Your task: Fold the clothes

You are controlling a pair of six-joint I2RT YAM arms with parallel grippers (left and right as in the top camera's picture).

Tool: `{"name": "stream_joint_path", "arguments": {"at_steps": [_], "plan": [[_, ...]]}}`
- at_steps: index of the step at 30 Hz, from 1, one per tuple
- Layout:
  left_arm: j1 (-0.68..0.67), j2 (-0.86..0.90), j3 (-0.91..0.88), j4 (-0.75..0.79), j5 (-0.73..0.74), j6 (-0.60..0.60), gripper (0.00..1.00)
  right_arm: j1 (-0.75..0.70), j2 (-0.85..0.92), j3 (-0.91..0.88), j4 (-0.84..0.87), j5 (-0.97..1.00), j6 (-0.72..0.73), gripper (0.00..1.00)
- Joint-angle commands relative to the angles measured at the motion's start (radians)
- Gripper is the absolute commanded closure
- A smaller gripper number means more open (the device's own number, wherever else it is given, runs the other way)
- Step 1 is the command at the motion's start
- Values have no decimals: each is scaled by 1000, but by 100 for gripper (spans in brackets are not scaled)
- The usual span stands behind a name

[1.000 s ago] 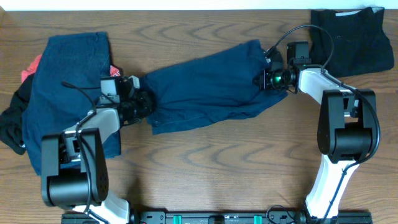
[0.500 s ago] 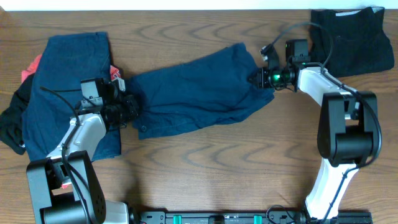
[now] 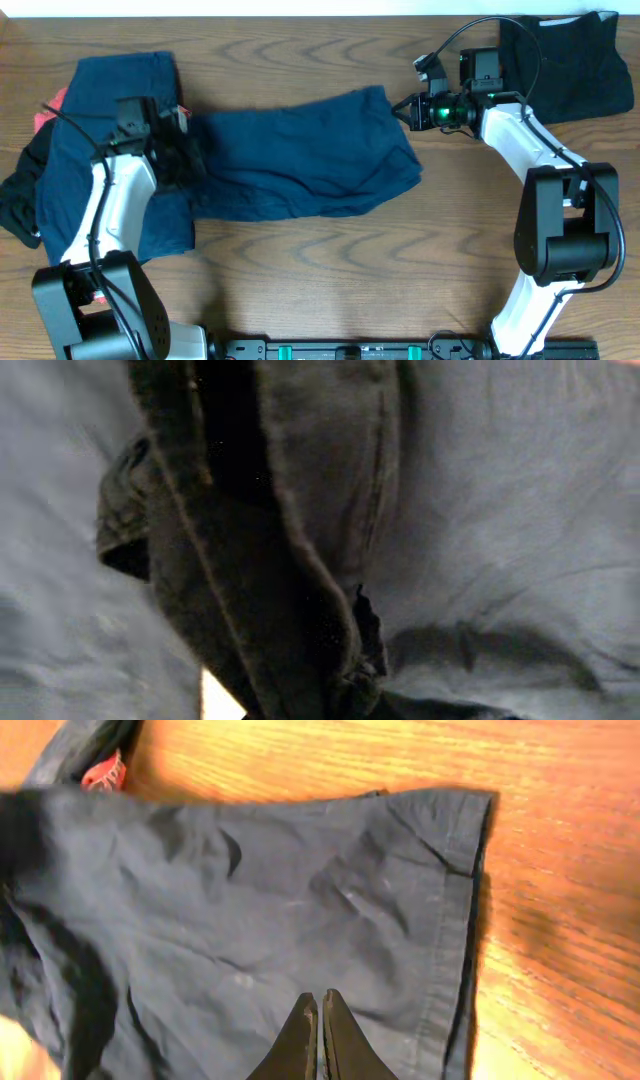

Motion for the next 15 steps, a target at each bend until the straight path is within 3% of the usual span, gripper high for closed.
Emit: {"name": "stream_joint_path", "arguments": {"at_steps": [1, 15], "plan": [[0, -15, 43, 10, -44, 35, 94, 43, -9, 9, -1, -3, -30, 97], [-18, -14, 43, 152, -44, -11, 94, 117, 44, 9, -68, 161, -24, 99]]}}
